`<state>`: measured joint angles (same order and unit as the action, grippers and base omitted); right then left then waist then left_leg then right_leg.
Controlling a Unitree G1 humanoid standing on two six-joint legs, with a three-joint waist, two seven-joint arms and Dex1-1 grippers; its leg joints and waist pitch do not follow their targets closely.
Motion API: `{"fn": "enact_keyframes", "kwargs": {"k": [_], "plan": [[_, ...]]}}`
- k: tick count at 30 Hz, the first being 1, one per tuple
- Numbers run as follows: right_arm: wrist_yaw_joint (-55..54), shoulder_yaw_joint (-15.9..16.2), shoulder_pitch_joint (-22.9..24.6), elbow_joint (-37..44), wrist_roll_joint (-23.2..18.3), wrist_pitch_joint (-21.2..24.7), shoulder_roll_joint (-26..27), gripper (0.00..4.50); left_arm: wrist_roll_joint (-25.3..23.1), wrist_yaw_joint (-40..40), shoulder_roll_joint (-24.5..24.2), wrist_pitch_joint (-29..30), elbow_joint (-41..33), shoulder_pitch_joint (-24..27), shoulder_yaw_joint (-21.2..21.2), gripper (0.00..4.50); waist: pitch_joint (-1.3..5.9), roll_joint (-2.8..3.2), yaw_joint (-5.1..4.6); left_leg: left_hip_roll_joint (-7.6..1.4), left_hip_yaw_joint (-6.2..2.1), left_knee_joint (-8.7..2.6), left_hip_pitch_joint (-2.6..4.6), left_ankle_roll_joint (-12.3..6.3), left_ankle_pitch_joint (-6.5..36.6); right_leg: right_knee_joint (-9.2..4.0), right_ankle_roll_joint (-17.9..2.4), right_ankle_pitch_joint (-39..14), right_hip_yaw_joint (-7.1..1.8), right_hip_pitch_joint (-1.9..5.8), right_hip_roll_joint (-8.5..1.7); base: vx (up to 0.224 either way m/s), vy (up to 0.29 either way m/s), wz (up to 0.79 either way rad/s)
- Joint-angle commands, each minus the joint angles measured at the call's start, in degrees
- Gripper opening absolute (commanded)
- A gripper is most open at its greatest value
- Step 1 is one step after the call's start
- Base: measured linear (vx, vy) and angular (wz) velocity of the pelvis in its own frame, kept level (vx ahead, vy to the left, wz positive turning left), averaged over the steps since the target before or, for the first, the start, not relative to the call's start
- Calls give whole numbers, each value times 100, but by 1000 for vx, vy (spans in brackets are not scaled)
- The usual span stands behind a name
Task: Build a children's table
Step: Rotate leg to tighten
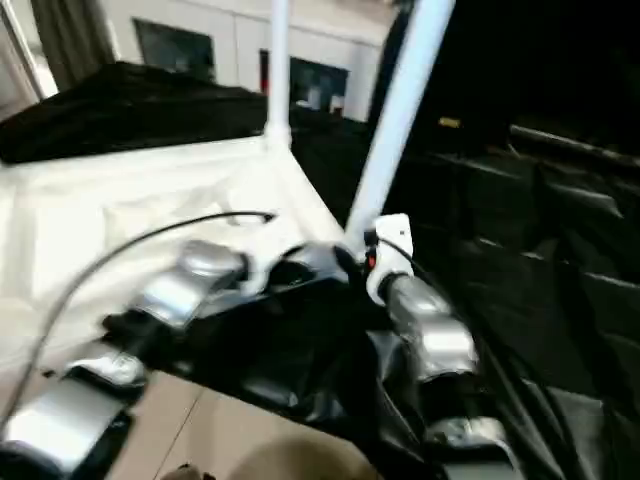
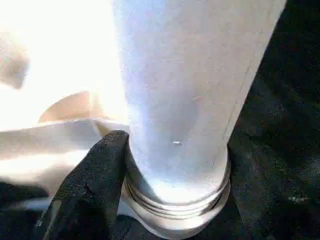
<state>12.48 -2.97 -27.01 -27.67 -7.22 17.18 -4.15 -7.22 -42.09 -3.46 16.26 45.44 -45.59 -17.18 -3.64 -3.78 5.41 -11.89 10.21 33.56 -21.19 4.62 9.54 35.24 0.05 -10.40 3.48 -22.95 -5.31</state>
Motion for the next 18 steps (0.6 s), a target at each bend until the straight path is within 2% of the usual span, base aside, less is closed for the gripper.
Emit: {"fn": "enact_keyframes", "kwargs": {"k": [1, 2, 4, 6, 7, 8, 11, 13, 14, 15, 18], "plan": [[189, 370, 45, -60, -48, 52, 365, 270, 13, 410, 365, -75, 233, -195, 27, 0, 419, 61, -6, -79, -1, -392, 92, 88, 1149, -418, -1069, -899, -229, 236, -252, 0, 0, 0], [160, 466, 49, -21, 36, 4, 429, 270, 38, 449, 480, -134, 357, -262, 61, 0, 414, 78, 14, -77, -8, -401, 72, 28, 1061, -403, -1077, -689, -220, 268, -246, 0, 0, 0], [177, 506, 58, 10, 64, -21, 435, 339, 50, 417, 528, -207, 414, -299, 59, 0, 413, 81, 29, -73, -7, -406, 85, 4, 1133, -423, -1062, -768, -217, 273, -252, 0, 0, 0], [196, 420, 45, 28, 21, 5, 409, 342, 75, 344, 536, -270, 483, -337, 57, 0, 400, 91, 28, -75, -11, -421, 79, -5, 1258, -450, -1032, -923, -215, 271, -254, 0, 0, 0], [200, 395, 38, 34, 5, 17, 394, 352, 72, 315, 525, -298, 500, -343, 48, 0, 393, 96, 25, -73, -11, -423, 79, -3, 1325, -458, -1017, -1002, -216, 263, -257, 0, 0, 0], [240, 383, 34, 69, 7, 22, 329, 369, 64, 268, 490, -332, 535, -353, 49, 0, 387, 93, 23, -80, -23, -440, 87, 22, 1479, -488, -949, -1304, -209, 261, -266, 0, 0, 0], [487, 422, 60, 192, 18, 10, 160, 401, 53, 150, 405, -371, 542, -346, 63, 0, 372, 78, 21, -91, -28, -450, 87, 8, 1606, -518, -881, -1524, -212, 246, -273, 0, 0, 0], [874, 469, 99, 348, -23, 18, -73, 401, 30, -35, 289, -448, 532, -331, 54, 0, 376, 75, 22, -93, -32, -450, 72, -10, 1539, -507, -882, -1446, -211, 257, -274, 0, 0, 0], [1383, 539, 145, 526, -75, 48, -414, 401, 16, -337, 119, -528, 457, -277, 8, 0, 377, 64, 29, -91, -32, -443, 58, -70, 1397, -491, -907, -1255, -209, 275, -269, 0, 0, 0], [1533, 560, 157, 573, -85, 54, -520, 401, 14, -431, 64, -551, 431, -259, -11, 0, 380, 57, 38, -89, -28, -434, 53, -112, 1346, -486, -915, -1162, -208, 288, -265, 0, 0, 0], [2330, 704, 223, 810, -126, 82, -1088, 401, 77, -1000, -232, -672, 178, -114, -93, 0, 394, 51, 38, -88, -19, -407, 24, -254, 1046, -428, -1055, -670, -210, 324, -270, 0, 0, 0]]}}
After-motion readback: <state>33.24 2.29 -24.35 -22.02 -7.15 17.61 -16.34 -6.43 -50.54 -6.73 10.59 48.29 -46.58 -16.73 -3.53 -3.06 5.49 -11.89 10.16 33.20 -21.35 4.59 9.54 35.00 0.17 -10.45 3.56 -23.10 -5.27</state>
